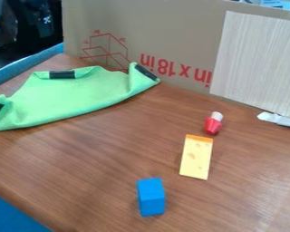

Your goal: Unfold the cloth from top left to bottom right

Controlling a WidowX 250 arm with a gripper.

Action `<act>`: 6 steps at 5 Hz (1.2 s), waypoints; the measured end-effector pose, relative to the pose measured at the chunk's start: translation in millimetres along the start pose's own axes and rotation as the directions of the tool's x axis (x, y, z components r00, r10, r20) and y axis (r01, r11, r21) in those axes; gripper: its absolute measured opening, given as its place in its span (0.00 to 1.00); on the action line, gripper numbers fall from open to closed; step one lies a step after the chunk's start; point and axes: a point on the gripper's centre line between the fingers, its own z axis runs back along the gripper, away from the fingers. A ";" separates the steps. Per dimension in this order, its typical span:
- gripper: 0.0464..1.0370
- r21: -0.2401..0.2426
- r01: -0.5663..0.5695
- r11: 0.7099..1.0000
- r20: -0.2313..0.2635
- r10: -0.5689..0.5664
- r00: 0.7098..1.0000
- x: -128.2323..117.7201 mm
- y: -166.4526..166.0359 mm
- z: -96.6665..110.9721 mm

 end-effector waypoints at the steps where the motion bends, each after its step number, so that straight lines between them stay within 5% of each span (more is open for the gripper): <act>1: 0.96 -0.056 -0.002 0.998 -0.034 0.000 0.999 -5.4 -7.9 -29.6; 2: 0.96 -0.077 0.029 0.997 -0.057 -0.033 0.998 -16.2 -26.0 -58.7; 3: 0.96 -0.003 0.088 0.996 -0.012 -0.088 0.996 -8.5 -33.9 -38.0; 6: 0.96 0.067 0.215 0.974 0.025 -0.217 0.976 -11.3 -51.8 -42.4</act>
